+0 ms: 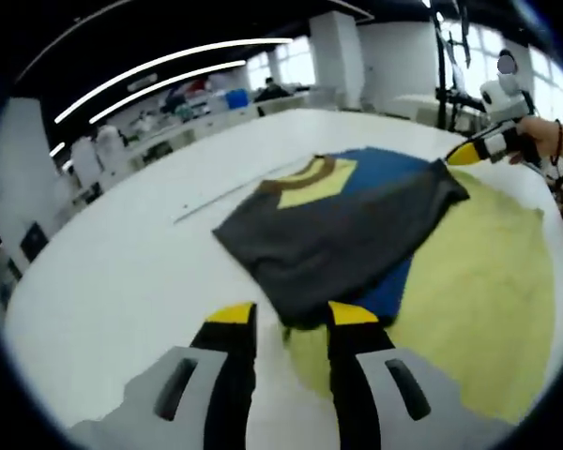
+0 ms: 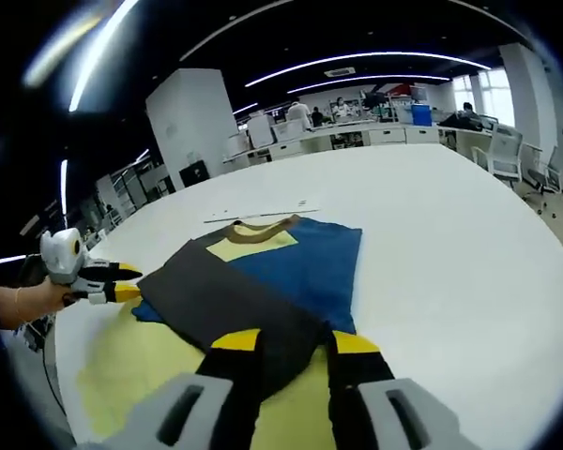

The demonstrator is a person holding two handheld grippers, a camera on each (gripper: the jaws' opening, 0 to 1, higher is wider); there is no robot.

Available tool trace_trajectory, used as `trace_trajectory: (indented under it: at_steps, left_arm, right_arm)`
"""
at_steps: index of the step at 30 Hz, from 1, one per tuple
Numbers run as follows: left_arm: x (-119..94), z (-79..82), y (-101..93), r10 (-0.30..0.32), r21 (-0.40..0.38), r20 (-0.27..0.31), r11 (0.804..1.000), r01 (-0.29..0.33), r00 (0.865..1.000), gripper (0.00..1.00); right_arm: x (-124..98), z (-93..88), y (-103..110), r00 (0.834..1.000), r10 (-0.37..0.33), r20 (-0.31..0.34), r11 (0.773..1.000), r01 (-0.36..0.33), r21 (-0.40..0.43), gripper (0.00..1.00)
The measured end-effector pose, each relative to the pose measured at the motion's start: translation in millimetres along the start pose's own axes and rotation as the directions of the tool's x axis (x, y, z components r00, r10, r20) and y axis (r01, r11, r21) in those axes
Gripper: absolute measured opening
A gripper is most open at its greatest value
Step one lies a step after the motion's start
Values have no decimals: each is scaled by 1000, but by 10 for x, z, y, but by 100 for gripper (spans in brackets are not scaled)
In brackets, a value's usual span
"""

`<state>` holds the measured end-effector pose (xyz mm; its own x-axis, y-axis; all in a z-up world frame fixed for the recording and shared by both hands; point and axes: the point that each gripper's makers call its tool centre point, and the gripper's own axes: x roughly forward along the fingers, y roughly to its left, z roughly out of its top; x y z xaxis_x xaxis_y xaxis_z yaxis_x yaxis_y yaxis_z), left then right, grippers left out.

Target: Fold the garment on the visible template until the final outline fits inside the template.

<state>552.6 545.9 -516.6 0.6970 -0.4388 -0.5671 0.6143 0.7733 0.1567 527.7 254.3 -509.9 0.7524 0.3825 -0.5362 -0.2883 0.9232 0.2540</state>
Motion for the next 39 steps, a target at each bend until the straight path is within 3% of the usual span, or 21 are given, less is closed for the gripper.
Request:
trace_trajectory:
  at_steps: [3, 7, 10, 17, 28, 39]
  left_arm:
    - [11, -1, -20, 3, -4, 22, 1000, -3, 1000, 0]
    - [17, -74, -55, 14, 42, 5, 999, -14, 1000, 0]
    - [-22, -82, -70, 18, 107, 8, 994, -19, 1000, 0]
    - [-57, -113, -89, 23, 201, -10, 979, -21, 1000, 0]
    - [-41, -163, -107, 39, 205, -19, 978, -34, 999, 0]
    - [-34, -165, -111, 46, 207, -27, 978, -39, 999, 0]
  right_arm:
    - [32, 8, -23, 1000, -7, -3, 1000, 7, 2, 15]
    - [67, -8, -53, 1000, -17, -13, 1000, 17, 12, 10]
    - [64, -4, -63, 1000, -21, -13, 1000, 22, 15, 0]
    - [76, 20, -110, 999, -32, -18, 999, 33, 31, 0]
    - [47, 91, -152, 999, -46, -24, 999, 46, 3, 0]
    - [163, -24, -253, 990, -100, -100, 992, 92, -85, 0]
